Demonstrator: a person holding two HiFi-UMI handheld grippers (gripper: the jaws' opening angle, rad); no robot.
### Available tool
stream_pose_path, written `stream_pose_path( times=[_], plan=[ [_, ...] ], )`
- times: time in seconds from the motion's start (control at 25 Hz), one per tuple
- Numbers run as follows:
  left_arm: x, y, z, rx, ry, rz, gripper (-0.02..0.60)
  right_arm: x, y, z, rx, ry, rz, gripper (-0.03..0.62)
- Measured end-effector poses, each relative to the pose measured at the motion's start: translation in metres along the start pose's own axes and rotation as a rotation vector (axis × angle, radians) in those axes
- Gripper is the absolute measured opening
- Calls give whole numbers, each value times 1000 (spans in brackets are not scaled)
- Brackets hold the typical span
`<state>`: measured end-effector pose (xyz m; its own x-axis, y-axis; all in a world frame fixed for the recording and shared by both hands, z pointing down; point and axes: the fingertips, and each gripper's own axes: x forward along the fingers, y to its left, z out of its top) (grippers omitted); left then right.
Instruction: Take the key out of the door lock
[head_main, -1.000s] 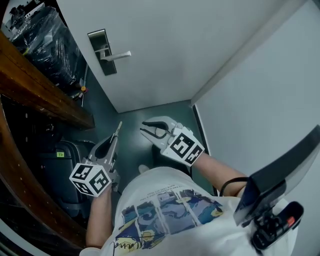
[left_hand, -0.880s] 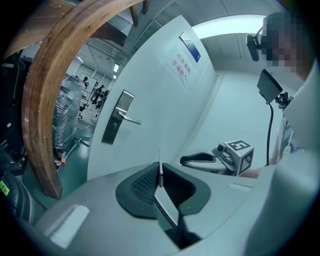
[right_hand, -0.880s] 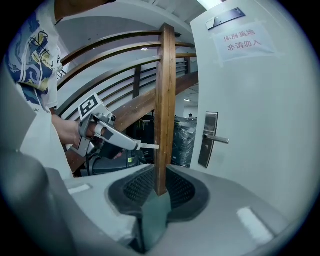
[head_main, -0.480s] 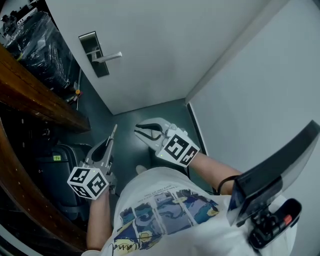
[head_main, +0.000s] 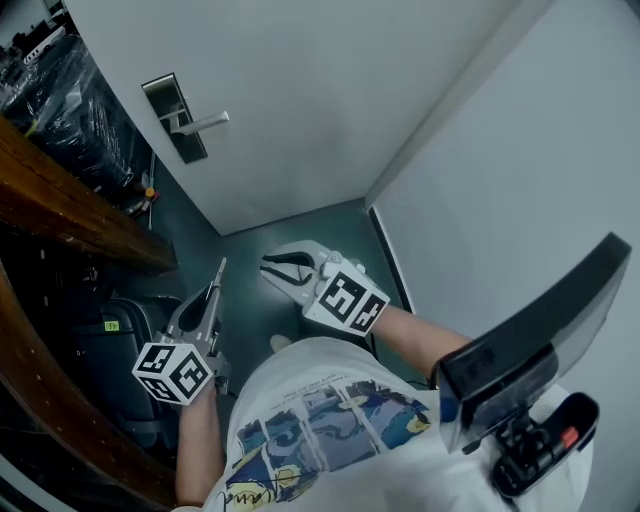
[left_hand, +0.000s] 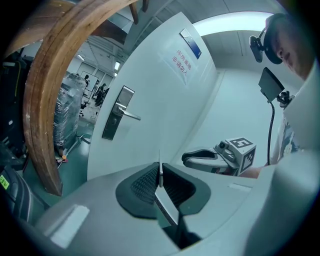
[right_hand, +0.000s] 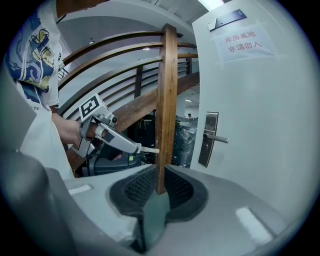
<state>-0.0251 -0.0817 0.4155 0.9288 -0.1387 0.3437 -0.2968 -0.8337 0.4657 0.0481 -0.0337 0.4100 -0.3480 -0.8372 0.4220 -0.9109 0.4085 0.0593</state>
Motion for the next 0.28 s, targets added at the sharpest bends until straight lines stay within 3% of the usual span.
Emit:
stream_pose_path(
  times=[0.28],
  plan=[
    [7,6,-1,-25,6,4,26,5,-8,-1,3,3,8,54]
  ],
)
